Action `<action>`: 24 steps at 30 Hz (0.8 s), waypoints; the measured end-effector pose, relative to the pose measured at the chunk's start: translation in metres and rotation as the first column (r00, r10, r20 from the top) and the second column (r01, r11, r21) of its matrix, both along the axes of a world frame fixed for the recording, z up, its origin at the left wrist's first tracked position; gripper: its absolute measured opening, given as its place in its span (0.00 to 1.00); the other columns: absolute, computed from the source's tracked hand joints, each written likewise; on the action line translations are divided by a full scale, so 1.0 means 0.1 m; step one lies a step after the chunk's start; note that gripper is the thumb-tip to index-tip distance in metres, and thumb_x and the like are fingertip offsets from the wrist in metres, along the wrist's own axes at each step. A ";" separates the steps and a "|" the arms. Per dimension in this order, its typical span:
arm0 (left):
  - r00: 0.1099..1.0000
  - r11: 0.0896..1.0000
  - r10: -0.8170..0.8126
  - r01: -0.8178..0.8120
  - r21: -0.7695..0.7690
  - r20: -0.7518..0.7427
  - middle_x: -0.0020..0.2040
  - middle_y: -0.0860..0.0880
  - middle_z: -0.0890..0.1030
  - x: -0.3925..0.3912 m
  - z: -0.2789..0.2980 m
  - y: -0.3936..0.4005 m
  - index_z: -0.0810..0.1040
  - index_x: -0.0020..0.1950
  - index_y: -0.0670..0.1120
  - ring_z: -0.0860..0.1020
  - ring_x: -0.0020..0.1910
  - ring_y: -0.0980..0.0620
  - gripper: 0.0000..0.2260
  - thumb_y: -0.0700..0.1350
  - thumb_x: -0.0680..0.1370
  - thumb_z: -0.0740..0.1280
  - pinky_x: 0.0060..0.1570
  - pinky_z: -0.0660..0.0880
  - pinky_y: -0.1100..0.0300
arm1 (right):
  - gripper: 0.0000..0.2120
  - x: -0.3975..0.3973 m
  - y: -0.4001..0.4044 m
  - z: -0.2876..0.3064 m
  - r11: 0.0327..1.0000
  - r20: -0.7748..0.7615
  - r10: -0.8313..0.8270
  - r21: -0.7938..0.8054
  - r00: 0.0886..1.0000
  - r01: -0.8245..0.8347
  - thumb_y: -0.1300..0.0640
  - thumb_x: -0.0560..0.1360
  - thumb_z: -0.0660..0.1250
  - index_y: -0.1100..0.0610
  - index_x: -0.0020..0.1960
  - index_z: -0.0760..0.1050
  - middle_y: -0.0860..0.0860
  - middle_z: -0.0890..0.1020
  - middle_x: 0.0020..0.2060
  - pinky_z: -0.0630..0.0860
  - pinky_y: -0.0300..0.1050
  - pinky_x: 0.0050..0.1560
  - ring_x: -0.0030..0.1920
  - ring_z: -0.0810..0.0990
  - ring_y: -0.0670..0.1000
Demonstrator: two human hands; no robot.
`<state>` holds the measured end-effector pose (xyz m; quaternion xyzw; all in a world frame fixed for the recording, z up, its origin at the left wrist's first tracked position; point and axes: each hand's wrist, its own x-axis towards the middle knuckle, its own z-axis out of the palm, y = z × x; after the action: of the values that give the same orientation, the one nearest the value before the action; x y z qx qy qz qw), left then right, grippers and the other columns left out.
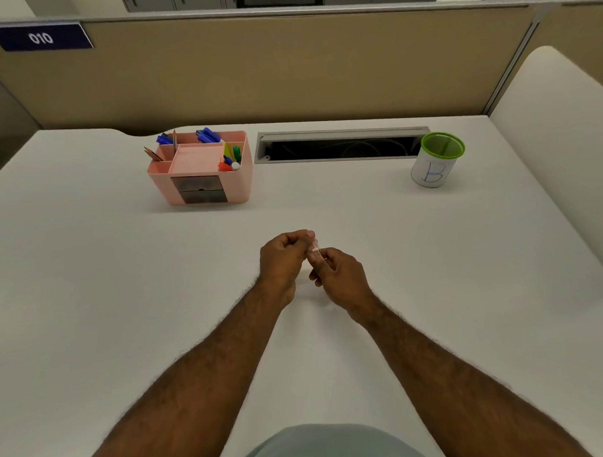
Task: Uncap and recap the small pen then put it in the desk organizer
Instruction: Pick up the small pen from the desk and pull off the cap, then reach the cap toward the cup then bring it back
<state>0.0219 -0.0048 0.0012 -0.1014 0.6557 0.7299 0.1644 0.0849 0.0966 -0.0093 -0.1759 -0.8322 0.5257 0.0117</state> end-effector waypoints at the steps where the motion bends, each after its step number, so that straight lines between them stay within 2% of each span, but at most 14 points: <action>1: 1.000 1.000 0.004 -0.004 0.025 0.011 0.50 0.42 0.86 0.00 0.01 0.01 0.84 0.46 0.44 0.83 0.51 0.44 0.03 0.41 0.73 0.73 0.55 0.80 0.52 | 0.17 -0.01 0.00 0.01 1.000 0.003 -0.006 -0.006 1.000 0.006 0.42 0.79 0.60 0.54 0.52 0.80 0.47 0.85 0.36 0.79 0.50 0.50 0.36 0.82 0.45; 2: 1.000 1.000 0.005 -0.005 0.003 -0.010 0.49 0.43 0.86 0.00 0.01 0.01 0.84 0.47 0.44 0.83 0.50 0.45 0.04 0.41 0.73 0.73 0.54 0.80 0.53 | 0.17 -0.01 0.00 0.01 1.000 0.005 -0.013 -0.006 1.000 0.013 0.43 0.79 0.60 0.54 0.52 0.80 0.47 0.85 0.37 0.80 0.51 0.51 0.37 0.83 0.46; 5: 0.977 0.973 -0.057 0.008 -0.229 -0.205 0.44 0.52 0.85 0.01 0.06 0.05 0.83 0.51 0.44 0.83 0.44 0.55 0.07 0.45 0.75 0.72 0.47 0.79 0.63 | 0.17 -0.02 0.00 0.02 0.999 -0.015 -0.037 0.012 0.999 0.037 0.44 0.79 0.59 0.55 0.54 0.79 0.50 0.86 0.39 0.80 0.53 0.54 0.40 0.84 0.50; 6: 0.971 0.969 -0.064 0.005 -0.248 -0.230 0.42 0.54 0.84 0.01 0.08 0.07 0.83 0.52 0.45 0.83 0.43 0.57 0.08 0.45 0.75 0.72 0.45 0.78 0.66 | 0.17 -0.02 0.00 0.03 0.999 -0.027 -0.045 0.019 0.999 0.046 0.45 0.80 0.59 0.55 0.54 0.79 0.50 0.86 0.40 0.80 0.54 0.54 0.40 0.85 0.51; 8: 0.981 0.979 -0.037 -0.003 -0.204 -0.189 0.42 0.54 0.84 -0.01 0.10 0.09 0.83 0.50 0.45 0.83 0.43 0.57 0.06 0.44 0.75 0.72 0.46 0.78 0.64 | 0.17 -0.03 0.00 0.04 0.998 -0.044 -0.055 0.035 0.997 0.057 0.44 0.79 0.60 0.56 0.54 0.79 0.50 0.86 0.40 0.80 0.55 0.53 0.42 0.85 0.52; 11: 0.999 0.998 0.005 -0.008 -0.064 -0.052 0.47 0.46 0.86 -0.05 0.10 0.08 0.83 0.45 0.46 0.84 0.49 0.48 0.01 0.41 0.74 0.72 0.54 0.81 0.54 | 0.17 -0.06 0.01 0.02 0.998 -0.044 -0.056 0.032 0.997 0.057 0.43 0.79 0.60 0.55 0.53 0.80 0.50 0.86 0.39 0.80 0.56 0.53 0.42 0.84 0.52; 12: 0.999 0.999 0.007 -0.009 -0.044 -0.036 0.47 0.45 0.86 -0.05 0.10 0.08 0.83 0.45 0.46 0.83 0.50 0.47 0.01 0.41 0.74 0.72 0.54 0.81 0.53 | 0.17 -0.07 0.02 0.02 0.998 -0.045 -0.054 0.032 0.997 0.056 0.43 0.79 0.61 0.55 0.52 0.80 0.50 0.86 0.39 0.80 0.57 0.53 0.42 0.84 0.52; 13: 0.998 0.998 0.008 -0.011 -0.058 -0.058 0.47 0.46 0.85 -0.05 0.10 0.08 0.83 0.46 0.45 0.83 0.49 0.48 0.01 0.42 0.75 0.72 0.52 0.81 0.55 | 0.17 -0.07 0.01 0.02 0.998 -0.049 -0.053 0.032 0.997 0.054 0.43 0.79 0.61 0.55 0.52 0.80 0.49 0.86 0.39 0.80 0.57 0.53 0.42 0.85 0.52; 15: 0.979 0.980 -0.034 -0.007 -0.198 -0.199 0.45 0.51 0.84 -0.03 0.12 0.09 0.82 0.50 0.45 0.82 0.45 0.56 0.04 0.44 0.76 0.71 0.46 0.78 0.64 | 0.16 -0.08 0.01 0.02 0.998 -0.057 -0.058 0.011 0.997 0.059 0.45 0.79 0.60 0.55 0.52 0.80 0.49 0.85 0.38 0.80 0.55 0.53 0.40 0.85 0.51; 17: 0.965 0.969 -0.056 -0.010 -0.248 -0.257 0.46 0.52 0.84 -0.03 0.12 0.08 0.82 0.54 0.44 0.82 0.46 0.56 0.08 0.45 0.76 0.70 0.48 0.78 0.65 | 0.15 -0.08 0.00 0.01 0.997 -0.062 -0.071 -0.025 0.996 0.070 0.45 0.79 0.60 0.55 0.51 0.80 0.48 0.85 0.37 0.81 0.54 0.51 0.38 0.84 0.49; 21: 0.998 0.998 0.008 -0.012 -0.061 -0.067 0.51 0.47 0.85 -0.08 0.10 0.08 0.82 0.49 0.46 0.82 0.55 0.45 0.03 0.42 0.75 0.72 0.58 0.79 0.52 | 0.14 -0.08 0.01 -0.03 0.997 -0.058 -0.075 -0.039 0.995 0.073 0.44 0.78 0.62 0.54 0.52 0.79 0.47 0.84 0.37 0.81 0.49 0.48 0.36 0.83 0.46; 24: 0.996 0.997 0.070 -0.072 -0.034 -0.062 0.52 0.46 0.85 -0.12 0.10 0.08 0.81 0.47 0.49 0.82 0.55 0.46 0.02 0.42 0.76 0.71 0.54 0.80 0.56 | 0.15 -0.08 0.02 -0.04 0.995 -0.036 -0.073 -0.072 0.997 0.071 0.44 0.78 0.63 0.54 0.53 0.78 0.46 0.84 0.37 0.80 0.46 0.46 0.36 0.82 0.45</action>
<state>0.0097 0.0031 0.0112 -0.1053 0.6694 0.7261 0.1166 0.0774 0.0985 -0.0134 -0.1960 -0.8059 0.5572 0.0404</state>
